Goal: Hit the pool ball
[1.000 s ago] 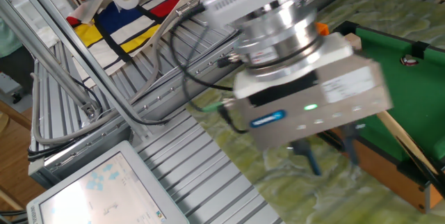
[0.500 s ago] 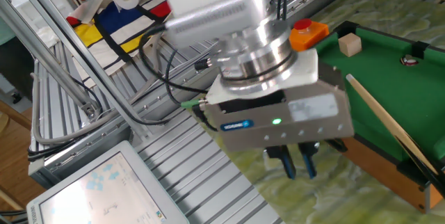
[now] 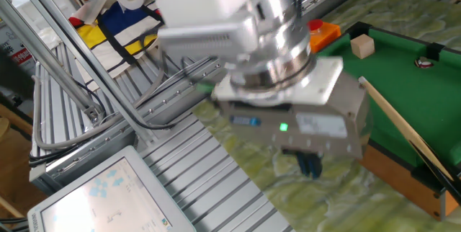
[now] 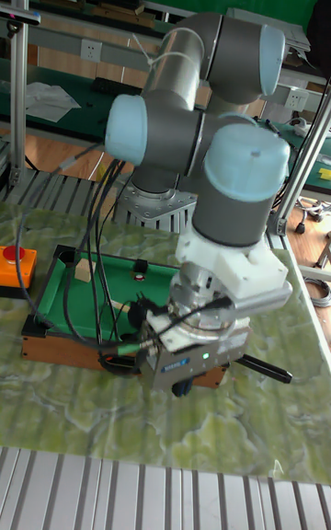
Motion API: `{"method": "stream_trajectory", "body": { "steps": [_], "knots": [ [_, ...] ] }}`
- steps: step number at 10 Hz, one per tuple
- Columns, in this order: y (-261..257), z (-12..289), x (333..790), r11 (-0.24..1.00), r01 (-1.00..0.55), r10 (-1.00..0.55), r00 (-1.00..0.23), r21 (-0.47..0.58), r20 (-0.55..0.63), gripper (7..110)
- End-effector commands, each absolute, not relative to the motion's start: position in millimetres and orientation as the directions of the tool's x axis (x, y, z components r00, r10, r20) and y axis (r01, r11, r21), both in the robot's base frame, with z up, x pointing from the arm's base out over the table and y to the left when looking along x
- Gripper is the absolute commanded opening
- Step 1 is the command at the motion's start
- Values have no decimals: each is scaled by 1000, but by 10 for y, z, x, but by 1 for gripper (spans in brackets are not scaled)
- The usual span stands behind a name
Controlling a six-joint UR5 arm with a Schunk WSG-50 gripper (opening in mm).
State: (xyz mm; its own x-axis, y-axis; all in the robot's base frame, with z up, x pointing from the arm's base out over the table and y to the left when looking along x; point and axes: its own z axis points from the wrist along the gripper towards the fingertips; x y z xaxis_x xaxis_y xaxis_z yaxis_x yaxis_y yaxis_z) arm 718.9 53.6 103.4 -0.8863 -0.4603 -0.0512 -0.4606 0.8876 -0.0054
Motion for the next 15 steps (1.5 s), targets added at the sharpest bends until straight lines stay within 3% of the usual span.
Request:
{"method": "stream_trajectory", "body": {
  "steps": [1,5,7,10,13,15],
  "knots": [
    [347,1329,6711,949,-310,-310,-951,-55,7,7],
    [231,1500,6274,954,-278,-280,-960,-109,-5,7],
    [343,1452,6361,960,-269,-271,-963,-82,-12,7],
    [686,1495,6330,980,-194,-189,-977,48,-95,7],
    [710,1438,6532,981,-190,-187,-978,26,-95,7],
    [694,1466,6752,974,-227,-224,-958,-4,-180,7]
  ]
}}
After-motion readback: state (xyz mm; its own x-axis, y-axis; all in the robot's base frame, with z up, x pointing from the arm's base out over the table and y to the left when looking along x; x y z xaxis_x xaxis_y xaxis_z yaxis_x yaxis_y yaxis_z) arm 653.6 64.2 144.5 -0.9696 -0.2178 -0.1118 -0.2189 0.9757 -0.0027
